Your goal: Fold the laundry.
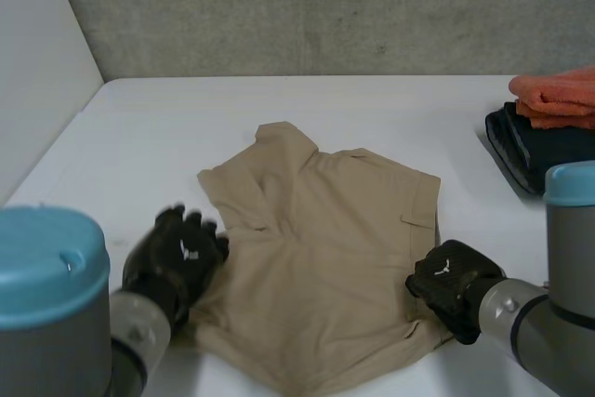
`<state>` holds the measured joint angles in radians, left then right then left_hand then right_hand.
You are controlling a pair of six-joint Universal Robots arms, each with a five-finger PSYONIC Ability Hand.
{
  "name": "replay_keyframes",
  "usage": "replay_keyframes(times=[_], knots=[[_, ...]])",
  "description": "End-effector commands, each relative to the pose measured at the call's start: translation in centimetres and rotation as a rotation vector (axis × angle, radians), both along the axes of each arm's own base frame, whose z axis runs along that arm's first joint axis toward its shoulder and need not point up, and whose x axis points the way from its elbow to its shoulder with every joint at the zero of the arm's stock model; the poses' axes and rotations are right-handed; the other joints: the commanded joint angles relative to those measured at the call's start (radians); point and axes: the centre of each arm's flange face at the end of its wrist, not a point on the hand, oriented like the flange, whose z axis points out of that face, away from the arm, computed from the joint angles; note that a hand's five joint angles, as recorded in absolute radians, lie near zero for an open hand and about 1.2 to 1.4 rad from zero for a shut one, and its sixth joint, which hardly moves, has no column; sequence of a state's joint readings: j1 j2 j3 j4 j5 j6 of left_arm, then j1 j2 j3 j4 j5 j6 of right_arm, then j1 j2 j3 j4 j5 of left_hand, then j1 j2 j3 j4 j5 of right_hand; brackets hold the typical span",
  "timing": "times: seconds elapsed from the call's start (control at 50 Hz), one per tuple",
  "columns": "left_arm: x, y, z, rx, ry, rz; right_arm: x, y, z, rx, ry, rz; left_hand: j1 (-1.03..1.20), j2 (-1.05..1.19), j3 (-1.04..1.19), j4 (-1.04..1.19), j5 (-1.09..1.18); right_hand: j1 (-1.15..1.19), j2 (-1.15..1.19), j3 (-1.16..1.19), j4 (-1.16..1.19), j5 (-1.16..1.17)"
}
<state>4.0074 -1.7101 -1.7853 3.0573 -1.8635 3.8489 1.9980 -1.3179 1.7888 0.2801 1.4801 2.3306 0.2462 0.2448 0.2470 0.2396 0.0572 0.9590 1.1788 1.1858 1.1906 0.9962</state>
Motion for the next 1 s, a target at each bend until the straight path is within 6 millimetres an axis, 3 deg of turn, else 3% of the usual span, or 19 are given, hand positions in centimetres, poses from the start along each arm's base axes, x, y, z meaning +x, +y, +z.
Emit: replay_keyframes(times=[0.02, 0.1, 0.12, 0.2, 0.28, 0.36, 0.5, 0.68, 0.78, 0.82, 1.0], knots=[[-1.7, -4.4, 3.6, -0.193, 0.182, 0.009, -0.2, -0.1, -1.5, -0.001, -0.022, -0.032, -0.015, -0.014, -0.016, -0.009, -0.001, 0.437, 0.217, 0.210, 0.206, 0.225], [-2.7, -8.7, 4.0, -0.257, 0.264, -0.071, -0.2, -0.1, -1.8, -0.007, -0.035, -0.041, 0.061, 0.062, 0.060, 0.068, 0.076, 0.437, 0.217, 0.210, 0.206, 0.225], [-2.7, -10.9, 3.2, -0.243, 0.277, -0.097, -0.2, -0.1, -1.8, -0.011, -0.039, -0.042, 0.119, 0.121, 0.119, 0.126, 0.134, 0.437, 0.217, 0.210, 0.206, 0.225], [-3.8, -14.9, 1.1, -0.187, 0.307, -0.177, -0.2, -0.4, -2.0, -0.026, -0.053, -0.050, 0.175, 0.177, 0.175, 0.182, 0.190, 0.437, 0.217, 0.210, 0.206, 0.225], [-4.9, -18.3, -1.7, -0.128, 0.315, -0.175, -0.1, -0.5, -2.1, -0.035, -0.067, -0.058, 0.202, 0.204, 0.201, 0.209, 0.217, 0.437, 0.217, 0.210, 0.206, 0.225], [-4.7, -21.5, -4.3, -0.073, 0.310, -0.163, 0.0, -0.7, -2.2, -0.042, -0.079, -0.065, 0.220, 0.221, 0.219, 0.226, 0.234, 0.437, 0.217, 0.210, 0.206, 0.225], [-5.6, -22.7, -7.7, 0.026, 0.320, -0.245, 0.0, -0.7, -2.5, -0.044, -0.084, -0.067, 0.273, 0.274, 0.272, 0.279, 0.287, 0.437, 0.217, 0.210, 0.206, 0.225], [-6.0, -24.1, -9.7, 0.031, 0.323, -0.246, 0.0, -0.9, -2.5, -0.057, -0.090, -0.070, 0.484, 0.485, 0.483, 0.490, 0.498, 0.437, 0.217, 0.210, 0.206, 0.225], [-6.0, -24.3, -9.8, 0.027, 0.320, -0.237, 0.0, -0.8, -2.7, -0.049, -0.091, -0.072, 0.888, 0.890, 0.888, 0.895, 0.903, 0.437, 0.217, 0.210, 0.206, 0.225], [-5.7, -24.4, -9.6, 0.018, 0.315, -0.214, 0.0, -0.8, -2.7, -0.048, -0.092, -0.073, 1.147, 1.148, 1.146, 1.153, 1.161, 0.437, 0.217, 0.210, 0.206, 0.225], [-4.2, -24.2, -7.9, -0.036, 0.249, -0.081, 0.0, -0.7, -2.7, -0.048, -0.092, -0.070, 1.150, 1.151, 1.149, 1.157, 1.165, 0.437, 0.217, 0.210, 0.206, 0.225]])
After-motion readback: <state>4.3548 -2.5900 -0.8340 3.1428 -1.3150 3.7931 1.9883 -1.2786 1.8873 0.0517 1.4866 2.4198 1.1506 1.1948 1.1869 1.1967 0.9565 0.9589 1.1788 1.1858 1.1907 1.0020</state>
